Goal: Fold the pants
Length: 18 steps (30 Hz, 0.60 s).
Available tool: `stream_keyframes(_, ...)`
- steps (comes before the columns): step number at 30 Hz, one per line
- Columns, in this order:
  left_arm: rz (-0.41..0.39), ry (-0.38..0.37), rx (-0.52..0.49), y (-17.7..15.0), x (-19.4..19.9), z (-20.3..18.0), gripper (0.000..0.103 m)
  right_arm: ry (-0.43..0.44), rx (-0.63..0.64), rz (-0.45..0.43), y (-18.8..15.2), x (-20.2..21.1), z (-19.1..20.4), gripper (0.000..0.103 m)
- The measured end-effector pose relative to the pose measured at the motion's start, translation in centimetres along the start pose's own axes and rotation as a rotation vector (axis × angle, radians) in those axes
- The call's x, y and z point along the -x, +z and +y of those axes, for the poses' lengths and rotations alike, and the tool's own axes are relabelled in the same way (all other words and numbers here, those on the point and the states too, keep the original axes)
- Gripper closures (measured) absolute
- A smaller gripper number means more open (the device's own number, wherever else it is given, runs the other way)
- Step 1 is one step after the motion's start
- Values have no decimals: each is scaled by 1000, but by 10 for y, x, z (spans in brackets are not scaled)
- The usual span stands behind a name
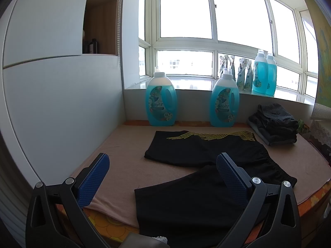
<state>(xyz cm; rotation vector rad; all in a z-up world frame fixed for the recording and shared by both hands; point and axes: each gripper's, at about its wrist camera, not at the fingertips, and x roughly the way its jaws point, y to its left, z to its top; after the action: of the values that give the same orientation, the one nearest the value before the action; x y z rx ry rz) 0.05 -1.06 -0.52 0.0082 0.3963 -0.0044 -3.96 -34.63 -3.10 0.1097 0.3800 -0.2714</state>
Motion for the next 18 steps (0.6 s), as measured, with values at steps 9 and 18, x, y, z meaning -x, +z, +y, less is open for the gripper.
stream_keyframes(9,12,4,2,-3,-3,2,0,1,1,3,1,-2,-1,0)
stream_keyframes(18,28,2,-40,-14,-8,8,0,10,-13,30,-11,-9,6,0)
